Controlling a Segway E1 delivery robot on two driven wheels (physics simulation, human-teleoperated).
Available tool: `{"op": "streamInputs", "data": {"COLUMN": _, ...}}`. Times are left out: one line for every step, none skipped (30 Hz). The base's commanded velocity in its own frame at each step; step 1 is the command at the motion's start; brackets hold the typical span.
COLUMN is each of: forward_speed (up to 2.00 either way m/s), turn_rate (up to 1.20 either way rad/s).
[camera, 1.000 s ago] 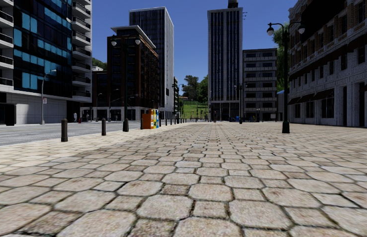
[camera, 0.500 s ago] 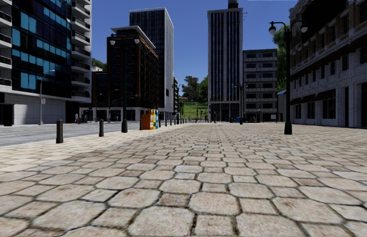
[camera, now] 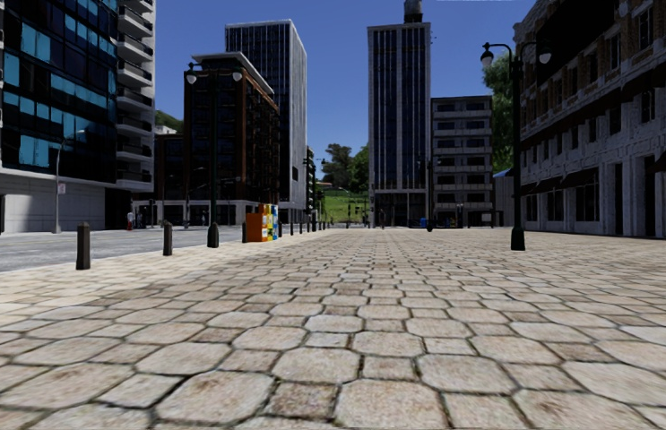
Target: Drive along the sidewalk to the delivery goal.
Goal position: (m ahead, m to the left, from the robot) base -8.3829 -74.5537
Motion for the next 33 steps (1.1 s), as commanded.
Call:
{"op": "streamInputs", "data": {"forward_speed": 0.62, "turn_rate": -0.39}}
{"op": "streamInputs", "data": {"forward_speed": 0.63, "turn_rate": -0.39}}
{"op": "streamInputs", "data": {"forward_speed": 0.63, "turn_rate": -0.39}}
{"op": "streamInputs", "data": {"forward_speed": 0.64, "turn_rate": -0.43}}
{"op": "streamInputs", "data": {"forward_speed": 0.65, "turn_rate": -0.55}}
{"op": "streamInputs", "data": {"forward_speed": 0.65, "turn_rate": -0.6}}
{"op": "streamInputs", "data": {"forward_speed": 0.65, "turn_rate": -0.63}}
{"op": "streamInputs", "data": {"forward_speed": 0.65, "turn_rate": -0.63}}
{"op": "streamInputs", "data": {"forward_speed": 0.65, "turn_rate": -0.64}}
{"op": "streamInputs", "data": {"forward_speed": 0.66, "turn_rate": -0.65}}
{"op": "streamInputs", "data": {"forward_speed": 0.7, "turn_rate": -0.65}}
{"op": "streamInputs", "data": {"forward_speed": 0.79, "turn_rate": -0.65}}
{"op": "streamInputs", "data": {"forward_speed": 0.79, "turn_rate": -0.65}}
{"op": "streamInputs", "data": {"forward_speed": 0.81, "turn_rate": -0.65}}
{"op": "streamInputs", "data": {"forward_speed": 0.83, "turn_rate": -0.65}}
{"op": "streamInputs", "data": {"forward_speed": 0.86, "turn_rate": -0.65}}
{"op": "streamInputs", "data": {"forward_speed": 0.86, "turn_rate": -0.65}}
{"op": "streamInputs", "data": {"forward_speed": 0.9, "turn_rate": -0.65}}
{"op": "streamInputs", "data": {"forward_speed": 0.97, "turn_rate": -0.65}}
{"op": "streamInputs", "data": {"forward_speed": 1.03, "turn_rate": -0.65}}
{"op": "streamInputs", "data": {"forward_speed": 1.1, "turn_rate": -0.65}}
{"op": "streamInputs", "data": {"forward_speed": 1.17, "turn_rate": -0.65}}
{"op": "streamInputs", "data": {"forward_speed": 1.17, "turn_rate": -0.65}}
{"op": "streamInputs", "data": {"forward_speed": 1.2, "turn_rate": -0.65}}
{"op": "streamInputs", "data": {"forward_speed": 1.23, "turn_rate": -0.65}}
{"op": "streamInputs", "data": {"forward_speed": 1.26, "turn_rate": -0.65}}
{"op": "streamInputs", "data": {"forward_speed": 1.26, "turn_rate": -0.65}}
{"op": "streamInputs", "data": {"forward_speed": 1.29, "turn_rate": -0.65}}
{"op": "streamInputs", "data": {"forward_speed": 1.3, "turn_rate": -0.65}}
{"op": "streamInputs", "data": {"forward_speed": 1.3, "turn_rate": -0.65}}
{"op": "streamInputs", "data": {"forward_speed": 1.3, "turn_rate": -0.65}}
{"op": "streamInputs", "data": {"forward_speed": 1.3, "turn_rate": -0.65}}
{"op": "streamInputs", "data": {"forward_speed": 1.31, "turn_rate": -0.65}}
